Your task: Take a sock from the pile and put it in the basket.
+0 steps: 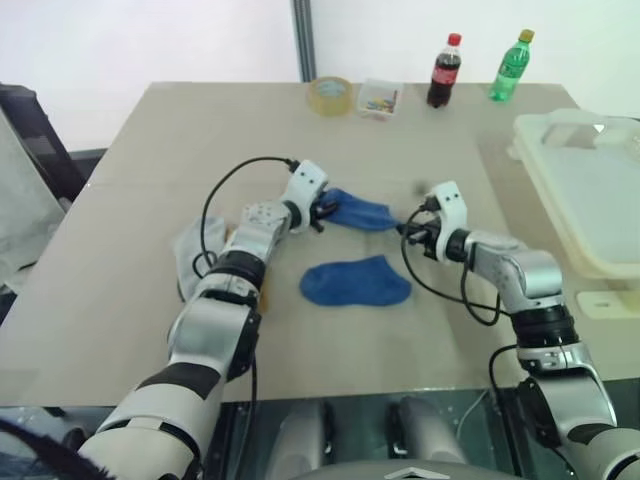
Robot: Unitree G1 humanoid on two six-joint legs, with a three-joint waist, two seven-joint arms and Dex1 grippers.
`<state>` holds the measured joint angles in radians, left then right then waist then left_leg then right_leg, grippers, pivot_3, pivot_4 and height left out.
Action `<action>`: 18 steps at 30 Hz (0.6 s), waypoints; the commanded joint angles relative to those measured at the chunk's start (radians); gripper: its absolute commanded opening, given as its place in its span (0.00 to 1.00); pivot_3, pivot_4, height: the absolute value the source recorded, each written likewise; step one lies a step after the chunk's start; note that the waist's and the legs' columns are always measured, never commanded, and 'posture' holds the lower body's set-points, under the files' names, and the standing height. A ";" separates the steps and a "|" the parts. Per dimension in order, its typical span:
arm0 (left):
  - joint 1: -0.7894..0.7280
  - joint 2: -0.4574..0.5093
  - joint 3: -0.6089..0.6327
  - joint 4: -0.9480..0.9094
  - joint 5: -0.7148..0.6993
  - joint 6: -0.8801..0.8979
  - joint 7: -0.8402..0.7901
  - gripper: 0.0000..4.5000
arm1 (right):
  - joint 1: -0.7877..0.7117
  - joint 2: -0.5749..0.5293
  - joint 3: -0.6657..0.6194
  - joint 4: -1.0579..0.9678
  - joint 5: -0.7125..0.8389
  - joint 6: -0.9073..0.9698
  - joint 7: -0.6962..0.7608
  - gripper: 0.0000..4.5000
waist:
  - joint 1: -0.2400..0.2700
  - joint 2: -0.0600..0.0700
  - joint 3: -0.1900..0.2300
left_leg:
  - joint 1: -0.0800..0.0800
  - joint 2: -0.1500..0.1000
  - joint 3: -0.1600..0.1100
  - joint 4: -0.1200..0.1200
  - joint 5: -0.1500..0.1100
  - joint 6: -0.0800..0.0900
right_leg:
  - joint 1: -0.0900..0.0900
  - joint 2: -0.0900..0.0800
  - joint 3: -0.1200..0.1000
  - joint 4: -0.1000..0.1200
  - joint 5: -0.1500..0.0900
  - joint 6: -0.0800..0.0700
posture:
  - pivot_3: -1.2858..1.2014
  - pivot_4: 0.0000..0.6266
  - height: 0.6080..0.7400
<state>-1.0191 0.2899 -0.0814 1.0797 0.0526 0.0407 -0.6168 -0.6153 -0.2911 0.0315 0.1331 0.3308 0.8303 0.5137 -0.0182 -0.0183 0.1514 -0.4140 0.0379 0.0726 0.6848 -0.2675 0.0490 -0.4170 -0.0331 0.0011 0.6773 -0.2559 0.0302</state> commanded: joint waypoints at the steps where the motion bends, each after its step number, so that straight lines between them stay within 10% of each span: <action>1: 0.009 0.021 0.009 0.026 0.008 0.048 0.015 0.02 | -0.026 -0.004 -0.012 -0.015 0.000 -0.028 0.004 0.00 | -0.001 0.000 0.000 | 0.000 0.000 0.000 0.000 0.000 0.000 | 0.000 0.000 0.000 0.000 0.000 0.000 | 0.52 0.24 0.96; 10: 0.068 0.001 0.080 -0.226 -0.084 0.163 0.040 0.02 | -0.016 -0.017 -0.013 -0.053 -0.003 -0.060 0.026 0.00 | -0.001 0.000 0.000 | -0.001 0.000 0.000 0.000 0.001 -0.002 | -0.002 0.000 0.001 0.001 0.000 0.000 | 0.52 0.24 0.96; 18: 0.418 0.032 0.150 -1.180 -0.295 0.738 0.071 0.02 | 0.091 -0.098 -0.014 -0.353 0.082 0.034 0.095 0.00 | 0.001 0.000 0.000 | -0.006 0.001 0.001 0.000 0.002 -0.004 | -0.005 -0.002 0.002 -0.001 0.000 0.000 | 0.52 0.24 0.96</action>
<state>-0.6355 0.3038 0.0397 0.1148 -0.1807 0.6517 -0.5574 -0.5417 -0.3658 0.0319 -0.1100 0.3681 0.8297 0.5828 -0.0169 -0.0179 0.1516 -0.4210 0.0398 0.0726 0.6832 -0.2656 0.0454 -0.4221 -0.0378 0.0068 0.6772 -0.2560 0.0303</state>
